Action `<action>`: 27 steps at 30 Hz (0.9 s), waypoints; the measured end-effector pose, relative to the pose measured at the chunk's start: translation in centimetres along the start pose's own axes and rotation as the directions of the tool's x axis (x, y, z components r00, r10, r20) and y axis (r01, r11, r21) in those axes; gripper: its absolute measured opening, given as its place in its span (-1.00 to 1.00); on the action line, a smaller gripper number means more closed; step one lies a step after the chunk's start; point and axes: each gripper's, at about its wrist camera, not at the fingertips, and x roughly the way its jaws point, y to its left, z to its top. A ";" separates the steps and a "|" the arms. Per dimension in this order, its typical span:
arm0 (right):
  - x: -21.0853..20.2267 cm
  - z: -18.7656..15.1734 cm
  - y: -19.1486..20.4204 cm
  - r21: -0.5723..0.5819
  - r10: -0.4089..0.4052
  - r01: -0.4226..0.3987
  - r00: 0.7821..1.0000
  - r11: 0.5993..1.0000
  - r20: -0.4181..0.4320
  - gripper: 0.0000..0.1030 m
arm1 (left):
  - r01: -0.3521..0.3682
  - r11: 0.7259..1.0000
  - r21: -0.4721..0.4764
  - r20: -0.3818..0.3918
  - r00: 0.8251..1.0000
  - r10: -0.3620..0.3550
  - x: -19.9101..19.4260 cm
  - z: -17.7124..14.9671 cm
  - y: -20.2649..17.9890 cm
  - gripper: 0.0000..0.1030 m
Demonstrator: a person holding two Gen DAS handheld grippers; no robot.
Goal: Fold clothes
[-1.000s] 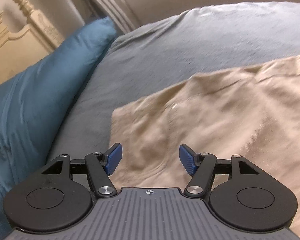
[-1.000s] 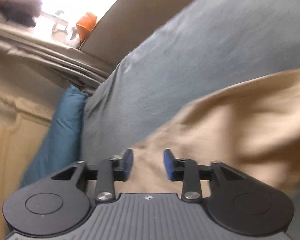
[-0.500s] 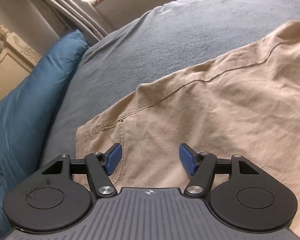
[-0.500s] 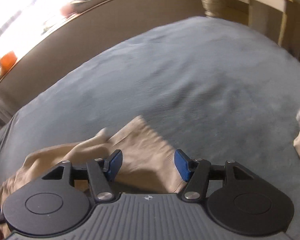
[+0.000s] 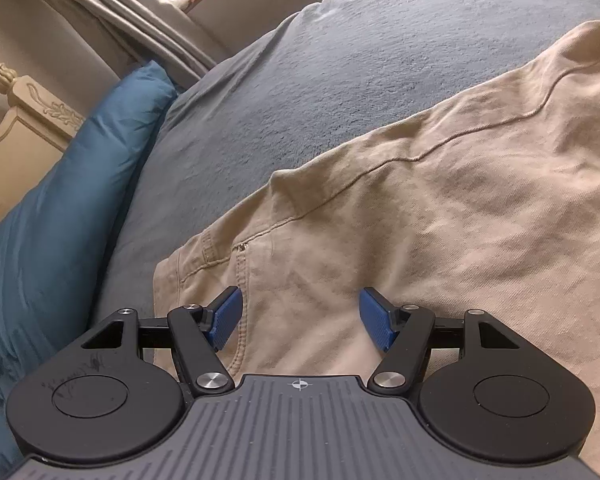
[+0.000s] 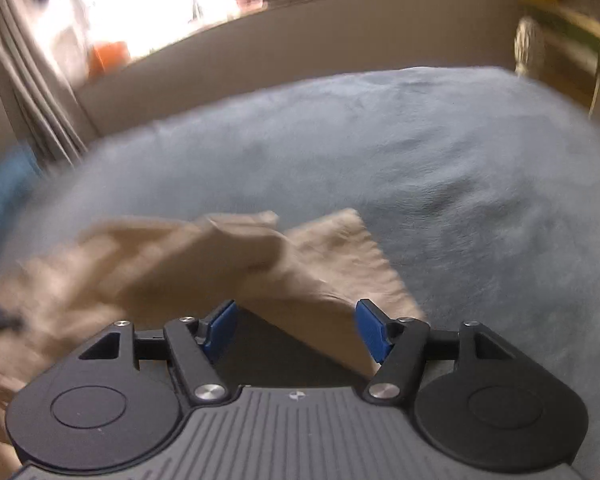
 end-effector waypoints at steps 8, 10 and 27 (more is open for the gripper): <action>-0.9 1.6 1.2 -0.081 -0.114 0.114 0.994 0.990 0.001 -0.89 | 0.005 1.000 0.023 0.010 1.000 -0.005 0.1 -0.1 0.1 0.27; -3.9 2.1 2.8 -0.173 -0.138 0.149 0.988 0.974 0.073 -0.94 | 0.007 1.000 0.017 0.008 1.000 -0.007 0.1 0.0 0.2 0.27; -9.5 -2.7 3.6 -0.110 0.261 -0.294 0.934 0.950 -0.244 0.02 | 0.026 1.000 0.007 0.012 1.000 -0.026 0.2 -0.1 0.5 0.28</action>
